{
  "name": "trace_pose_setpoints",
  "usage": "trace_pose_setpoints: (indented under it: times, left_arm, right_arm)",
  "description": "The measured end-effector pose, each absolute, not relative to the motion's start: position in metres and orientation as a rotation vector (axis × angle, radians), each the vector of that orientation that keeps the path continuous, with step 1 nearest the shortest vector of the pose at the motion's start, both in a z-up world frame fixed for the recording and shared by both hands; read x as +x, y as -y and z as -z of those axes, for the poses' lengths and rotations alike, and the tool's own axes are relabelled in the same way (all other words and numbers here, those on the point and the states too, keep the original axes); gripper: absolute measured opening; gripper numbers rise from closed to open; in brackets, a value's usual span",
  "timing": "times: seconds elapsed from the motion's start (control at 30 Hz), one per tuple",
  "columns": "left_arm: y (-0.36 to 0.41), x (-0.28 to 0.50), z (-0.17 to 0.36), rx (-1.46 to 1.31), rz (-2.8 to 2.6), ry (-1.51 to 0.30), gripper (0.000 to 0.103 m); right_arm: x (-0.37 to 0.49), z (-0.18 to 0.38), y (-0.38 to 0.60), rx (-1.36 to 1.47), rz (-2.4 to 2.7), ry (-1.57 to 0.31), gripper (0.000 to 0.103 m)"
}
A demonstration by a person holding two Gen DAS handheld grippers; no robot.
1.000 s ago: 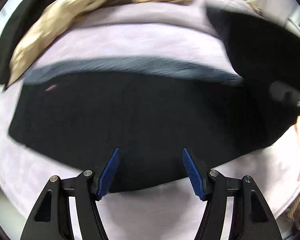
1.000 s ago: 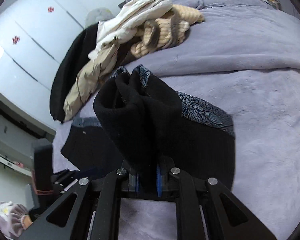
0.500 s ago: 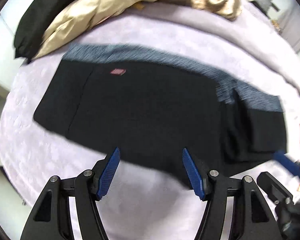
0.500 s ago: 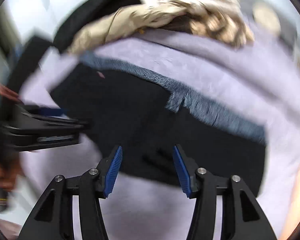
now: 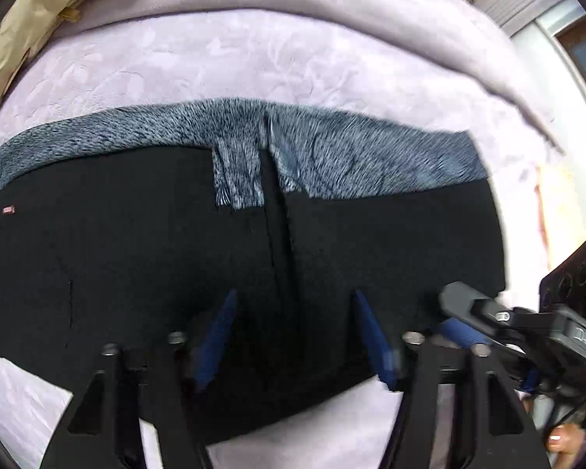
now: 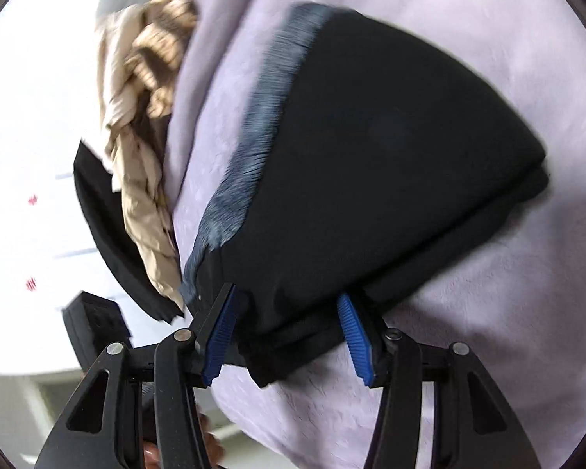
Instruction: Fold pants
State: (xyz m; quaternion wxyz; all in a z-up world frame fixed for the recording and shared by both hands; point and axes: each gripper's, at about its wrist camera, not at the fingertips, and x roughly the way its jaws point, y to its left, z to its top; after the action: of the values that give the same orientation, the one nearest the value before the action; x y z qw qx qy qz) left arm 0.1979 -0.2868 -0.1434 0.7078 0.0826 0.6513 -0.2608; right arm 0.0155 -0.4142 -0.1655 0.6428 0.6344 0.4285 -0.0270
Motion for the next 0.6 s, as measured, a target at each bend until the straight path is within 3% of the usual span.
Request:
trace_pose_setpoints:
  times: [0.17,0.4,0.43,0.47,0.53,0.6]
  left_arm:
    - [0.28,0.177,0.113,0.226,0.55,-1.341,0.052]
    - [0.289,0.17,0.15,0.287,0.485,-1.365,0.055]
    - [0.291,0.17,0.147,0.284,0.48,-1.361,0.059]
    - [0.291,0.169,0.141,0.282,0.471,-1.35,0.063]
    - [0.292,0.169,0.126,0.28,0.453,-1.311,0.066]
    - [0.289,0.171,0.108,0.26,0.446,-1.27,0.066]
  right_arm:
    - [0.022,0.138,0.409,1.319,-0.017,-0.977,0.004]
    - [0.027,0.18,0.404,1.331,0.034,-1.09,0.004]
    - [0.027,0.173,0.405,1.313,0.009,-1.1,0.006]
    - [0.03,0.162,0.406,1.262,-0.033,-1.117,0.011]
    - [0.026,0.135,0.414,1.132,-0.111,-1.132,0.033]
    - [0.022,0.101,0.434,1.004,-0.152,-1.046,0.06]
